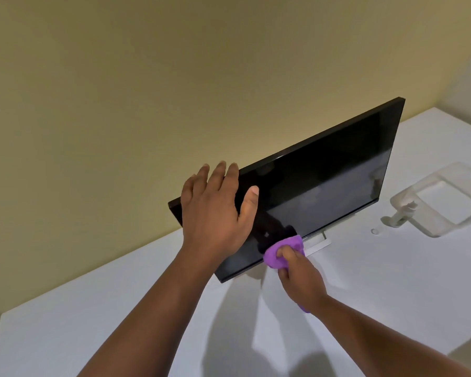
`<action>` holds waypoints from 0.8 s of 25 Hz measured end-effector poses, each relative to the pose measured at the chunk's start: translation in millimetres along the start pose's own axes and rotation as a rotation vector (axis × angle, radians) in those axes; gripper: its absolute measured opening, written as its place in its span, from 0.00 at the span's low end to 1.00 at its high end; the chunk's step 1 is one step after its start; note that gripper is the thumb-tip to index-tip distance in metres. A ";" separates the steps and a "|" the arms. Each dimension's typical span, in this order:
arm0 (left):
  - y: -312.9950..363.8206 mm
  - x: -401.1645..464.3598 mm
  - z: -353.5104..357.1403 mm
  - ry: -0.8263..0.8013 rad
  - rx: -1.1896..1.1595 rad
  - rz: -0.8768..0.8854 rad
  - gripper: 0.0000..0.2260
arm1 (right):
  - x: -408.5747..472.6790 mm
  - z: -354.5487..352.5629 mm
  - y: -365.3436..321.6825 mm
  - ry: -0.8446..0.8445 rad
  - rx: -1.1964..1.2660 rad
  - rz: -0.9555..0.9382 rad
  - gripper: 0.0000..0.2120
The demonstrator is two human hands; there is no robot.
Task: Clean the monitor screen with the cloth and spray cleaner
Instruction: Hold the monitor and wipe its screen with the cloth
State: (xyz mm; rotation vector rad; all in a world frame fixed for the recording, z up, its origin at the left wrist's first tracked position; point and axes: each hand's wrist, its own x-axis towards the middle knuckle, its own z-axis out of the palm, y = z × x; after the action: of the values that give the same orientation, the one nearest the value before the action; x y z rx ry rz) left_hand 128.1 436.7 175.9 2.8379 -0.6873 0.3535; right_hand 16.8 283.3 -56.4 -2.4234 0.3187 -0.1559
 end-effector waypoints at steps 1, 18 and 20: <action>9.2 5.6 1.6 -0.013 0.008 0.017 0.30 | 4.4 -10.5 9.7 0.025 0.103 0.075 0.10; 150.5 81.8 35.1 -0.113 0.022 0.076 0.28 | 137.5 -219.0 67.9 0.541 1.059 0.621 0.14; 153.3 79.8 34.2 -0.108 0.010 0.048 0.28 | 143.8 -237.8 54.0 0.550 1.077 0.543 0.13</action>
State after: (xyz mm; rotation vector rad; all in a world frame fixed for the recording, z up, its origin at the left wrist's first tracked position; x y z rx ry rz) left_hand 131.1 260.8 186.3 2.8712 -0.7774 0.2133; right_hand 98.9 58.0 94.1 -1.1467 0.8585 -0.5761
